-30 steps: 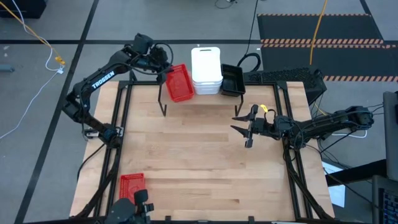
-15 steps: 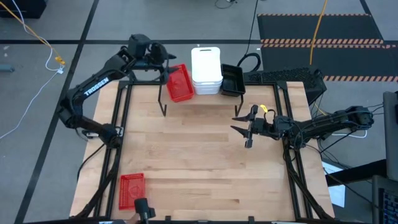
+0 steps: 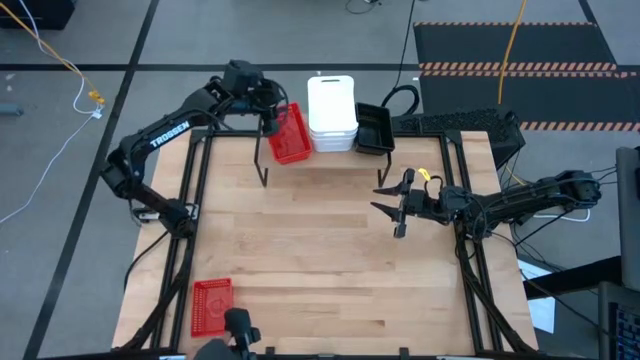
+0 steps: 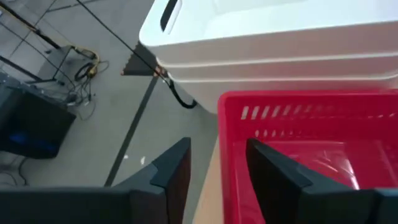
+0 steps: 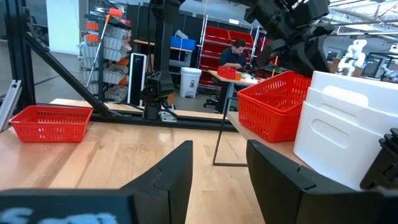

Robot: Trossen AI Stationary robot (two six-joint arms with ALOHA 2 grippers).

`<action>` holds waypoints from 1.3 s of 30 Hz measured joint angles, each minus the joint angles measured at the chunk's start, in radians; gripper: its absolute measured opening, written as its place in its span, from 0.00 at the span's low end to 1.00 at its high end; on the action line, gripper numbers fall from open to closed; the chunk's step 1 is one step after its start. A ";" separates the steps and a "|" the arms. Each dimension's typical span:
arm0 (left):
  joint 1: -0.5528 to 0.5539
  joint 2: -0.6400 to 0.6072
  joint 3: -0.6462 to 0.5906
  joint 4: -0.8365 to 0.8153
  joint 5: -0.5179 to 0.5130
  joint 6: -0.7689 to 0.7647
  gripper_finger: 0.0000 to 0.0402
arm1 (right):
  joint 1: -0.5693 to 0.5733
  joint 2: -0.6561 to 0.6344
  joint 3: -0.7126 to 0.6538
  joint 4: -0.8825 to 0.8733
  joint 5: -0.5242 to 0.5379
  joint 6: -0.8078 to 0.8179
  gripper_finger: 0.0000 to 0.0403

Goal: Stack baskets on shelf by color
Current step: Stack the right red bin on the red bin on the shelf

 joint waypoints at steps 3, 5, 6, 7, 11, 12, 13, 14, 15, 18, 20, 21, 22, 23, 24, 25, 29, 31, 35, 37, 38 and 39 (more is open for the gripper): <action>0.002 0.000 0.000 0.003 0.005 0.006 0.34 | 0.000 0.000 0.000 0.000 0.001 -0.004 0.36; 0.009 0.007 0.000 0.002 0.008 0.002 0.28 | 0.000 0.000 0.000 0.000 0.001 -0.004 0.36; 0.016 0.008 0.000 -0.004 0.011 -0.003 0.25 | 0.000 0.000 0.000 0.000 0.001 -0.004 0.36; 0.021 0.008 0.000 -0.009 0.018 -0.007 0.21 | 0.000 0.000 0.000 0.000 0.001 -0.003 0.36; 0.036 0.017 0.000 -0.022 0.043 -0.029 0.04 | 0.000 0.000 0.000 0.000 0.001 0.003 0.36; 0.038 0.017 0.000 -0.025 0.047 -0.037 0.03 | 0.000 0.000 0.000 0.000 0.001 0.003 0.36; 0.038 0.016 0.000 -0.030 0.049 -0.039 0.03 | 0.000 0.000 0.000 0.000 0.001 0.003 0.36; 0.039 0.016 0.000 -0.030 0.053 -0.039 0.04 | 0.000 0.000 0.000 0.000 0.001 0.003 0.36; 0.039 0.016 0.000 -0.028 0.053 -0.039 0.05 | 0.000 0.000 0.000 0.000 0.001 0.003 0.36; 0.039 0.013 0.000 -0.026 0.052 -0.039 0.05 | 0.000 0.000 0.000 0.000 0.001 0.003 0.36; 0.044 0.009 0.000 -0.022 0.062 -0.041 0.02 | 0.000 0.000 0.000 0.000 0.001 0.003 0.36; 0.049 0.006 0.000 -0.020 0.081 -0.044 0.02 | 0.000 0.000 0.000 0.000 0.001 0.003 0.36; 0.058 0.003 0.001 -0.013 0.104 -0.049 0.02 | 0.000 0.000 0.000 0.000 0.002 0.002 0.36; 0.066 0.001 0.004 -0.011 0.128 -0.059 0.03 | 0.000 0.000 0.000 0.000 0.002 0.002 0.36; 0.075 0.001 0.011 -0.014 0.153 -0.070 0.03 | 0.000 0.000 0.000 0.000 0.002 0.002 0.36; 0.085 0.002 0.016 -0.015 0.174 -0.082 0.03 | 0.000 0.000 0.000 0.000 0.002 0.002 0.36; 0.118 0.001 0.044 -0.019 0.259 -0.135 0.02 | 0.000 0.000 0.000 0.000 0.002 0.001 0.36; 0.136 0.001 0.057 -0.025 0.306 -0.164 0.02 | 0.000 0.000 0.000 0.000 0.002 0.001 0.36; 0.173 0.001 0.061 -0.030 0.390 -0.219 0.01 | 0.000 0.000 0.000 0.000 0.002 0.000 0.36; 0.187 0.003 0.061 -0.038 0.400 -0.237 0.01 | 0.000 0.000 0.000 -0.001 0.002 0.001 0.36; 0.193 0.006 0.061 -0.041 0.402 -0.244 0.01 | 0.000 0.000 0.000 0.000 0.002 0.003 0.36; 0.199 0.009 0.061 -0.045 0.406 -0.250 0.01 | 0.000 0.000 0.000 0.000 0.002 0.003 0.36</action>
